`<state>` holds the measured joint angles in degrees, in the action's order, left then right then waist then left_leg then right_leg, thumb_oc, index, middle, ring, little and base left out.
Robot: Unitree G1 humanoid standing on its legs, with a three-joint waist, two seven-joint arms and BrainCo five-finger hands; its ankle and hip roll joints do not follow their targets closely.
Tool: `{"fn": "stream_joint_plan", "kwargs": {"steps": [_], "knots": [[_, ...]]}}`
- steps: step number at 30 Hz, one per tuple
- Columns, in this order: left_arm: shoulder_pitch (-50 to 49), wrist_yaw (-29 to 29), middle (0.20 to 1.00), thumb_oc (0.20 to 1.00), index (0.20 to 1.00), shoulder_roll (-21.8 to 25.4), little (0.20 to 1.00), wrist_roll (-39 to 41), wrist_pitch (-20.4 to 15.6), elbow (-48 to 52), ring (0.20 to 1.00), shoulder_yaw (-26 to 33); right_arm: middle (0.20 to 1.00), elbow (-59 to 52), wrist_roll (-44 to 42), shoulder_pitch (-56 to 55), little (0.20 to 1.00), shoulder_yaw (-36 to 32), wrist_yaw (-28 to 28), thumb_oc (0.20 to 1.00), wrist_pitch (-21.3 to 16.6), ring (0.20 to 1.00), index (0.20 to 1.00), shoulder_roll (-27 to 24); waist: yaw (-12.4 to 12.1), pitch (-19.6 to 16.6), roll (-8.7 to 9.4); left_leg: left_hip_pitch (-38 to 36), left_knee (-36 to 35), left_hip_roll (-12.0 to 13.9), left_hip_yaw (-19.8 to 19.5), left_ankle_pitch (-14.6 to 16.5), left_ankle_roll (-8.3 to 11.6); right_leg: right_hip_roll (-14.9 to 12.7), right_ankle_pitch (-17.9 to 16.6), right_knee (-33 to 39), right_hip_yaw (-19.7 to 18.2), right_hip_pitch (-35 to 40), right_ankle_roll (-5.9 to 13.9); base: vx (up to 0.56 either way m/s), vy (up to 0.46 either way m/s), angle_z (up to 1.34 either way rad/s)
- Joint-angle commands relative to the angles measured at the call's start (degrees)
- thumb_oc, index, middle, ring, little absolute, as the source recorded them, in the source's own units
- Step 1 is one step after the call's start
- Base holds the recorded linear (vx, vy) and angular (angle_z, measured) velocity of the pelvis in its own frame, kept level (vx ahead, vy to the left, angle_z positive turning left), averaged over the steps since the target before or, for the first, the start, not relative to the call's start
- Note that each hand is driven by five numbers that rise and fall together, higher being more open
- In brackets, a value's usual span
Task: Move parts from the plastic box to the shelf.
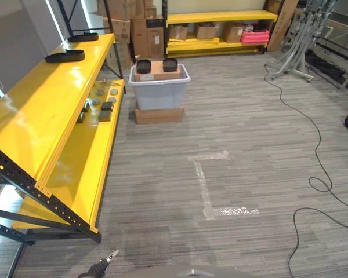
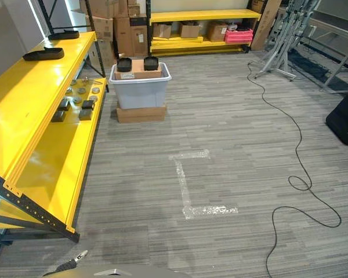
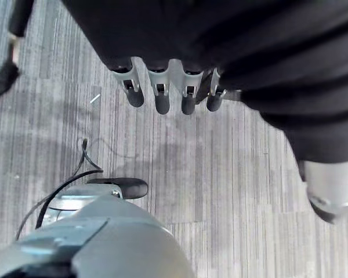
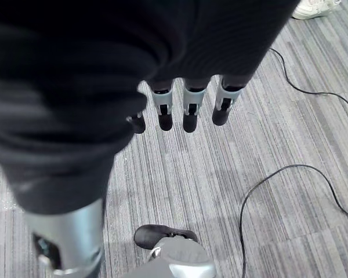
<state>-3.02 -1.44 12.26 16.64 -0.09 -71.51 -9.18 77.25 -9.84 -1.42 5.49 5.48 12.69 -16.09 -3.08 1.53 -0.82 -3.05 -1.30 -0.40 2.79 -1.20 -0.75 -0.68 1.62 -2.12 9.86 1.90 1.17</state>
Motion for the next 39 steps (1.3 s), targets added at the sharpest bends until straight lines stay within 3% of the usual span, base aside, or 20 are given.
{"fn": "stream_joint_plan", "kwargs": {"steps": [1,8,15,22,27,31,39], "knots": [[4.12,0.94,1.0,1.0,1.0,-0.64,1.0,-0.67,1.37,-2.97,1.0,1.2,1.0,1.94,-1.72,1.87,1.0,1.3,0.91,1.0,0.78,1.0,1.0,1.13,-0.24,0.19,2.02,-0.3,-1.59,-2.47,-2.37,1.38,0.17,-2.27,-5.17,4.78,-1.26,1.59,6.12,0.0,0.0,0.0],[4.28,1.88,1.0,1.0,1.0,-0.9,1.0,0.26,4.36,-3.83,1.0,1.95,1.0,1.99,-1.05,1.98,1.0,1.7,1.05,1.0,0.78,1.0,1.0,1.43,-0.14,0.09,1.94,-0.32,-1.37,-2.46,-2.15,1.55,0.14,-2.41,-5.03,4.59,-1.22,1.61,6.13,0.0,0.0,0.0],[4.41,2.62,1.0,1.0,1.0,-0.94,1.0,0.21,4.19,-3.77,1.0,1.75,1.0,1.83,-0.72,2.2,1.0,1.9,1.26,1.0,0.97,1.0,1.0,1.45,-0.21,-0.07,1.87,-0.37,-1.24,-2.51,-2.2,1.68,0.08,-2.48,-4.86,4.39,-1.12,1.61,6.1,0.0,0.0,0.0],[4.43,2.0,1.0,1.0,1.0,-1.11,1.0,1.12,2.1,-3.34,1.0,1.97,1.0,1.2,0.93,2.52,1.0,2.94,-1.14,1.0,-0.52,1.0,1.0,1.73,-0.43,-0.08,1.87,-0.31,-0.8,-2.57,-2.35,1.91,0.03,-2.6,-4.64,4.11,-1.02,1.66,5.98,0.0,0.0,0.0],[5.06,2.59,1.0,1.0,1.0,-1.42,1.0,5.69,-1.41,-1.41,1.0,2.65,1.0,0.03,-7.4,2.93,1.0,2.25,1.59,1.0,-2.0,1.0,1.0,1.97,-0.63,-0.22,1.75,-0.41,-0.46,-2.75,-2.49,2.12,0.02,-2.75,-4.54,3.98,-0.89,1.9,6.06,0.0,0.0,0.0],[5.52,3.62,1.0,1.0,1.0,-1.1,1.0,6.37,-1.93,0.53,1.0,3.45,1.0,-1.74,-11.27,3.43,1.0,-0.2,3.02,1.0,-4.79,1.0,1.0,1.25,-0.6,-0.27,1.67,-0.49,-0.26,-2.81,-2.51,2.22,-0.07,-2.74,-4.4,3.64,-1.07,1.88,6.11,0.01,0.009,0.0],[5.58,4.2,1.0,1.0,1.0,-0.03,1.0,4.23,0.07,1.11,1.0,2.84,1.0,-1.77,-8.88,3.24,1.0,-1.96,-1.02,1.0,-2.7,1.0,1.0,-1.44,-0.84,-0.1,2.25,0.19,1.14,-3.42,-2.67,3.11,-0.74,-3.36,-4.37,2.7,-1.38,1.28,6.44,0.02,0.035,-0.03]]}}
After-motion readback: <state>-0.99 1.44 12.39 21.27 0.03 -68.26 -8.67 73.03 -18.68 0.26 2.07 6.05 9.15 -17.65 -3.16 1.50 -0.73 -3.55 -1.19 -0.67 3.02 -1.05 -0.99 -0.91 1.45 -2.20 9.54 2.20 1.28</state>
